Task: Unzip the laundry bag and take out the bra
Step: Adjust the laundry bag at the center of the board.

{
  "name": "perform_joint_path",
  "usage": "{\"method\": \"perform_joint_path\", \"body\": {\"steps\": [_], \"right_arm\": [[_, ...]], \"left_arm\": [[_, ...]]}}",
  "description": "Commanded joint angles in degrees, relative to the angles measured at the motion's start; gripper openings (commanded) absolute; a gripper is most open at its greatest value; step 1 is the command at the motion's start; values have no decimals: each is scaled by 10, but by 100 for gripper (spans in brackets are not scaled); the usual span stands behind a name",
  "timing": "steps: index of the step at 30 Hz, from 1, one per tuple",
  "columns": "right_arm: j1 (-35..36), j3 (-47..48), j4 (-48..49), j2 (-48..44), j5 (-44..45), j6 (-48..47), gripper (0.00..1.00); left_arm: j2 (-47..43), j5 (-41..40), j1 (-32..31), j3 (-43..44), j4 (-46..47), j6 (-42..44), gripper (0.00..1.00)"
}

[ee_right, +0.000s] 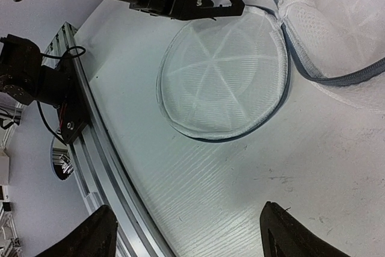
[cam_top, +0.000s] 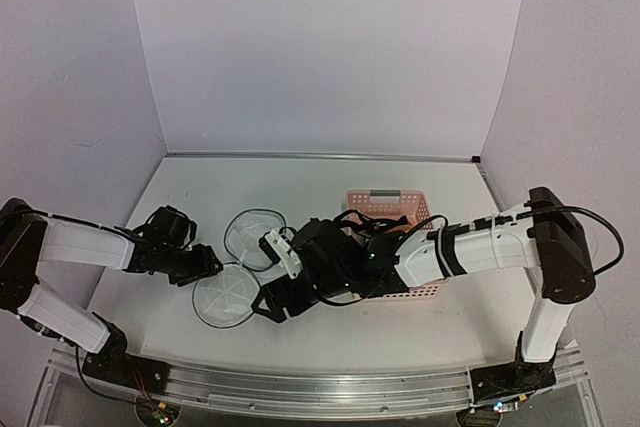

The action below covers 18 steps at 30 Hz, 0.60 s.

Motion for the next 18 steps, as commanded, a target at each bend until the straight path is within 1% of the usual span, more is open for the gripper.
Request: {"method": "perform_joint_path", "body": {"steps": [1,8,13,18], "right_arm": [[-1,-9,39,-17,8,14,83],[-1,-25,39,-14,27,23,82],[-1,-32,39,-13,30,25,82],[-1,-48,39,-11,50,29,81]], "left_arm": [[20,52,3,-31,24,2,61],[-11,135,3,-80,49,-10,56],[-11,193,2,-106,73,-24,51],[-25,228,-2,-130,99,-41,49]]}}
